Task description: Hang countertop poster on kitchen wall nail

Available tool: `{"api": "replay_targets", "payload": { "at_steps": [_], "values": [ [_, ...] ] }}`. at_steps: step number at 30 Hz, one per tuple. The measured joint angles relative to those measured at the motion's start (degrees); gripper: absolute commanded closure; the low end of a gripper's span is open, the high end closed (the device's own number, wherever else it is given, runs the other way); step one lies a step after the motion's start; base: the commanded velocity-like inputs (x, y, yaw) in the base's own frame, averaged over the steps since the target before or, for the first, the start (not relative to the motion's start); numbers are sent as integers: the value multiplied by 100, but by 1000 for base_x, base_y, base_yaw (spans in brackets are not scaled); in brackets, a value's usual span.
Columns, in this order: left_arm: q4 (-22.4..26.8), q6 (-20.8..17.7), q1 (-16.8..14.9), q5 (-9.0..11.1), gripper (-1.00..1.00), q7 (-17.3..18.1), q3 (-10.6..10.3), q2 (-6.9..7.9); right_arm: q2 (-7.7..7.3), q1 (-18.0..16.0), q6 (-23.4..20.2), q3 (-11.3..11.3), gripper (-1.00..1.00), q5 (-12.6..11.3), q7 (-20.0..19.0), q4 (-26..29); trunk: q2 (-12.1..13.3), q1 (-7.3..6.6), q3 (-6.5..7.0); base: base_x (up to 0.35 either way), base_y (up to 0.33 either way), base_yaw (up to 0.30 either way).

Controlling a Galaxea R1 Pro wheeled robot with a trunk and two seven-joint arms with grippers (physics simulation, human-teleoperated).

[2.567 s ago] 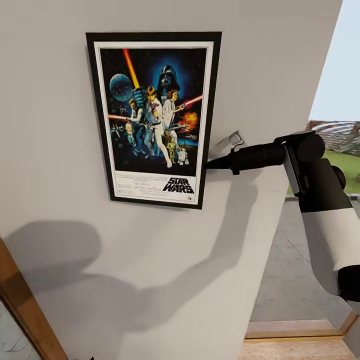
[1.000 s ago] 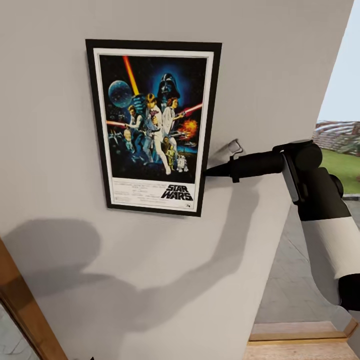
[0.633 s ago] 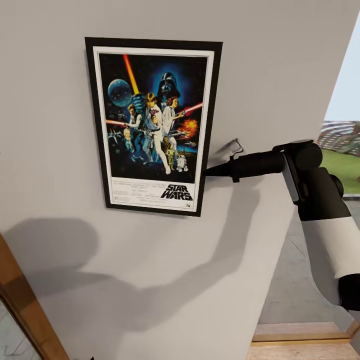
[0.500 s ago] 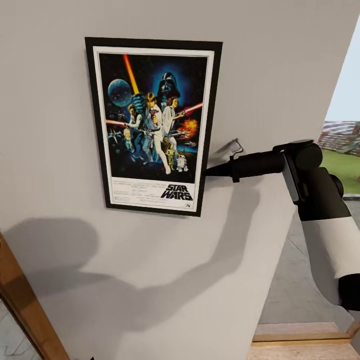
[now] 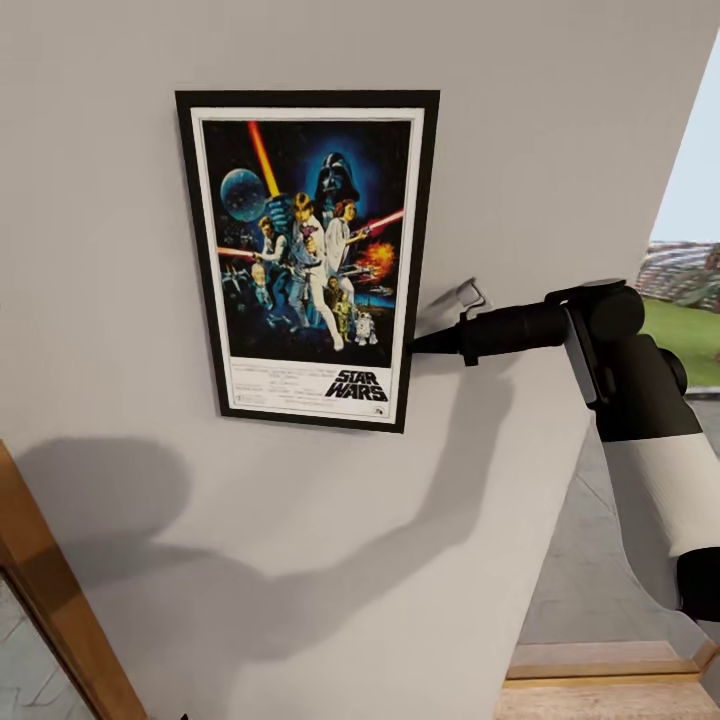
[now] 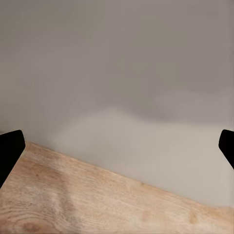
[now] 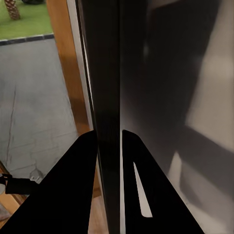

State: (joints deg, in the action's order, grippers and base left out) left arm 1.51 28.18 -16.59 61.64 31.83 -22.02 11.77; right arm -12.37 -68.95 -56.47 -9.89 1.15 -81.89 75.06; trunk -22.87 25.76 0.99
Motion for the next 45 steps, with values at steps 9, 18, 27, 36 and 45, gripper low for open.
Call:
{"api": "replay_targets", "payload": {
  "at_steps": [9,18,27,36,45],
  "values": [
    [1,-1,0,-1,-100,-6,1,6,1,3,0,0,100,-4,0,0,-1,1,0,-46,2,0],
    [2,0,0,0,-100,-2,0,50,0,0,1,8,100,-8,-15,8,0,0,0,-17,0,0],
    [2,2,0,0,-100,-4,0,52,-1,0,1,9,100,-8,-18,9,0,0,0,-1,94,0],
    [0,-2,0,0,-100,-7,0,53,0,0,1,9,100,-8,-18,9,0,0,0,0,33,0],
    [-3,2,0,0,-100,-6,0,53,-15,0,1,9,100,-8,-18,9,0,0,0,0,57,0]
  ]
}}
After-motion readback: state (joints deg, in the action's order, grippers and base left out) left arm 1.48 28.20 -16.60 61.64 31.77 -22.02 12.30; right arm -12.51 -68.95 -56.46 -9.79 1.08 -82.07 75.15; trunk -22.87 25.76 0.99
